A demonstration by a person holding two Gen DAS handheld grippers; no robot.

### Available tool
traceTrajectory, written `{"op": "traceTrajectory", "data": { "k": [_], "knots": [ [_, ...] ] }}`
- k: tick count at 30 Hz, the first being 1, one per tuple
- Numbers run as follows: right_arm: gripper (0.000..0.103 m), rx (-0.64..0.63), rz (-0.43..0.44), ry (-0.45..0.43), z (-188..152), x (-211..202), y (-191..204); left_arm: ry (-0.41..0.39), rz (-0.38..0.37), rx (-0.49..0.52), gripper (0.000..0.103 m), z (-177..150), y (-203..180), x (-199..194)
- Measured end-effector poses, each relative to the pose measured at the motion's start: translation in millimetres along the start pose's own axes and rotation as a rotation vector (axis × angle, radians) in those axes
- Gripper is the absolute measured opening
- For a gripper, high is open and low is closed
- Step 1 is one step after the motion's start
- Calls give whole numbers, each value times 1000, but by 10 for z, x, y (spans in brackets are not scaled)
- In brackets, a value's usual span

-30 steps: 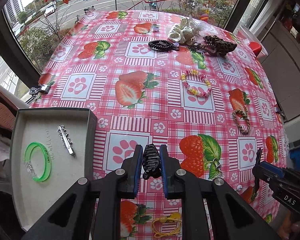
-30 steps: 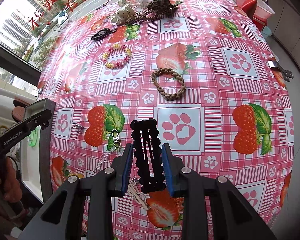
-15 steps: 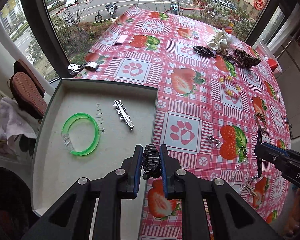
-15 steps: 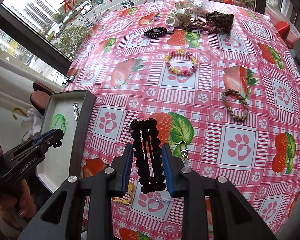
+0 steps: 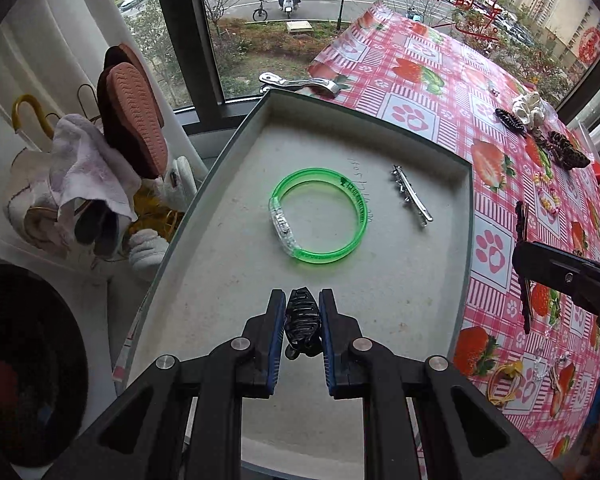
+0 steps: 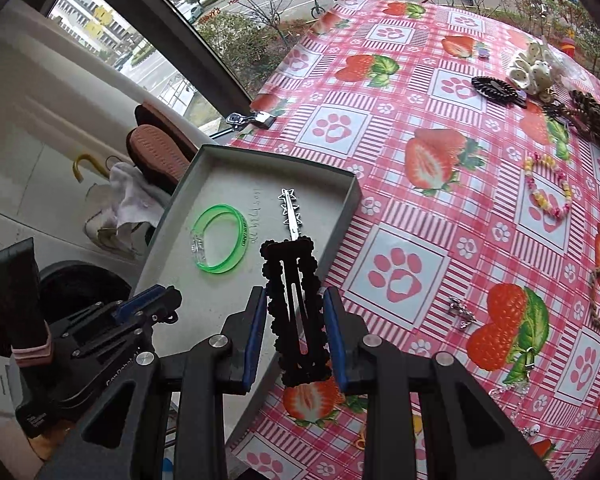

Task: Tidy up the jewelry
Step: 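Carry the black claw clip to the tray while the right tool carries the snap clip, then open the right tool to drop the snap clip while the left tool releases the claw clip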

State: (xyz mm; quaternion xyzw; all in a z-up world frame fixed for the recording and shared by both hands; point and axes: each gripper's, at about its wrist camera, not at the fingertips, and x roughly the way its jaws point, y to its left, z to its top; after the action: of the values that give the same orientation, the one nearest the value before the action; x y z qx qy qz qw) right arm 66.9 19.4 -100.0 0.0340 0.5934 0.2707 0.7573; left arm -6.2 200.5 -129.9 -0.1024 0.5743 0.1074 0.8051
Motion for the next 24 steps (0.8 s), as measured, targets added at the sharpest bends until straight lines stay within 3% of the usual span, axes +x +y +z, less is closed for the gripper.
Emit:
{"op": "traceTrajectory", "data": {
  "k": [5, 12, 24],
  "knots": [
    [32, -25, 12, 73, 83, 376, 258, 36, 23, -29, 23, -45, 192, 208],
    [32, -43, -45, 147, 95, 803, 345, 49, 20, -32, 23, 35, 199, 426],
    [31, -26, -115, 132, 423, 1124, 323, 1, 14, -50, 23, 502, 99, 612]
  ]
}}
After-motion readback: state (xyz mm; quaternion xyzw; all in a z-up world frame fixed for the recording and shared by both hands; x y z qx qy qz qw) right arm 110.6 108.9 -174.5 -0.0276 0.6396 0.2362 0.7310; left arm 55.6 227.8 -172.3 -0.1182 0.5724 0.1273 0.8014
